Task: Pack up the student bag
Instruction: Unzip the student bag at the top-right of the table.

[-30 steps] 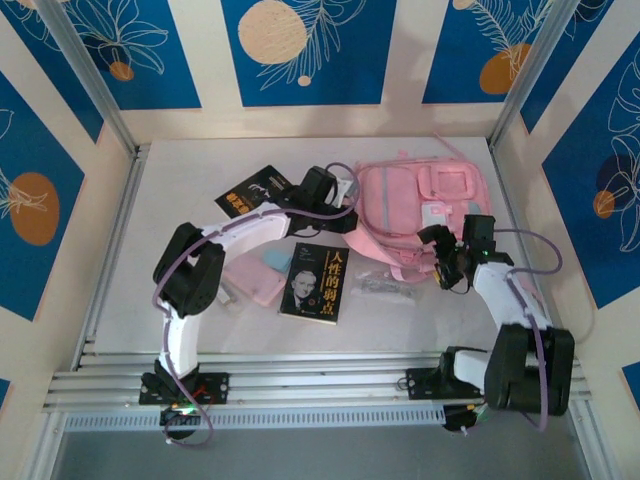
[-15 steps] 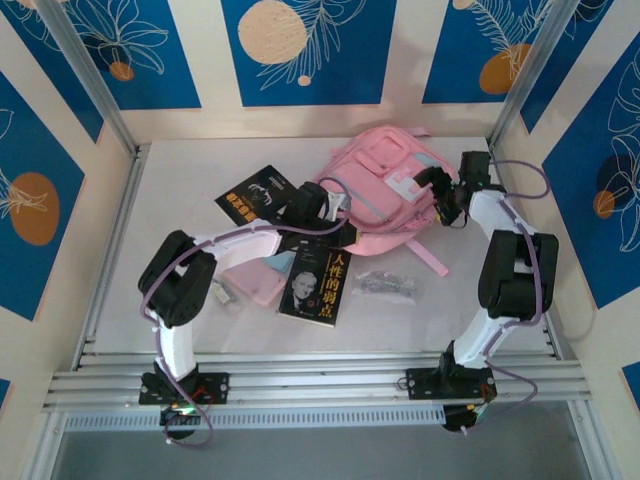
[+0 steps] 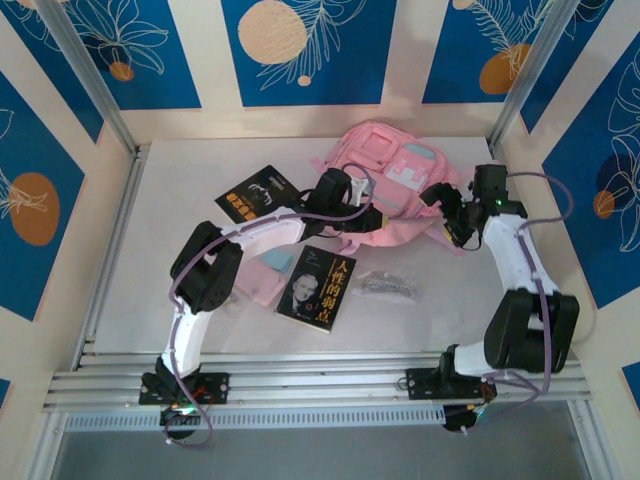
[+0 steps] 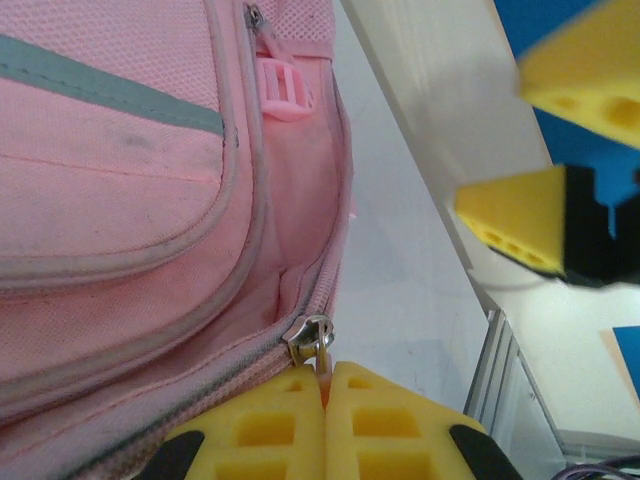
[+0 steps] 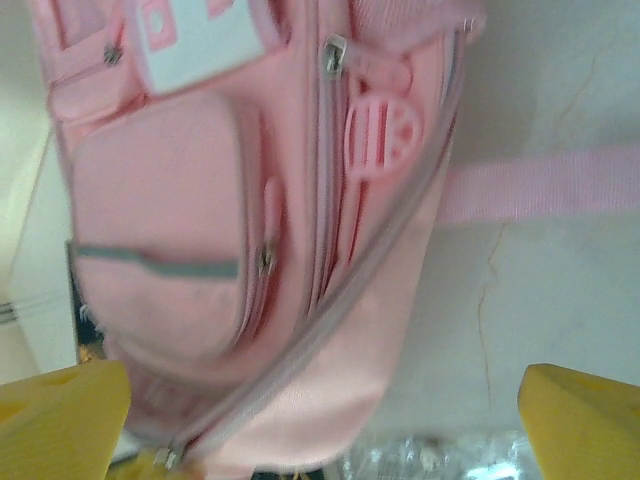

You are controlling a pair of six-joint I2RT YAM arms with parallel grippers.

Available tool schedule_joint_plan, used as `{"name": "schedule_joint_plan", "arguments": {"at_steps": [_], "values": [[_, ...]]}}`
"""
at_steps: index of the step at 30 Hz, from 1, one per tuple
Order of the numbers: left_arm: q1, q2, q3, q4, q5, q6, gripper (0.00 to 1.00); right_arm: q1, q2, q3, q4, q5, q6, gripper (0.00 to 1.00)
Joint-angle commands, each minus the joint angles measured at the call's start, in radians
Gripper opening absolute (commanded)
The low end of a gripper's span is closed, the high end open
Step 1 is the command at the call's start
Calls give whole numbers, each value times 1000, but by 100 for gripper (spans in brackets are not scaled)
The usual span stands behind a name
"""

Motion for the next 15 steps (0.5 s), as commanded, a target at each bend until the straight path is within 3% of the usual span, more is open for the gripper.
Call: {"name": "schedule_joint_plan", "arguments": {"at_steps": [1, 6, 15], "values": [[-6, 9, 62, 109, 40, -42, 0, 9, -75, -118, 18, -145, 94, 99], [-20, -20, 26, 138, 50, -63, 0, 70, -134, -367, 410, -253, 387, 99], [-44, -97, -89, 131, 63, -68, 0, 160, -18, -465, 817, -25, 588, 100]]}}
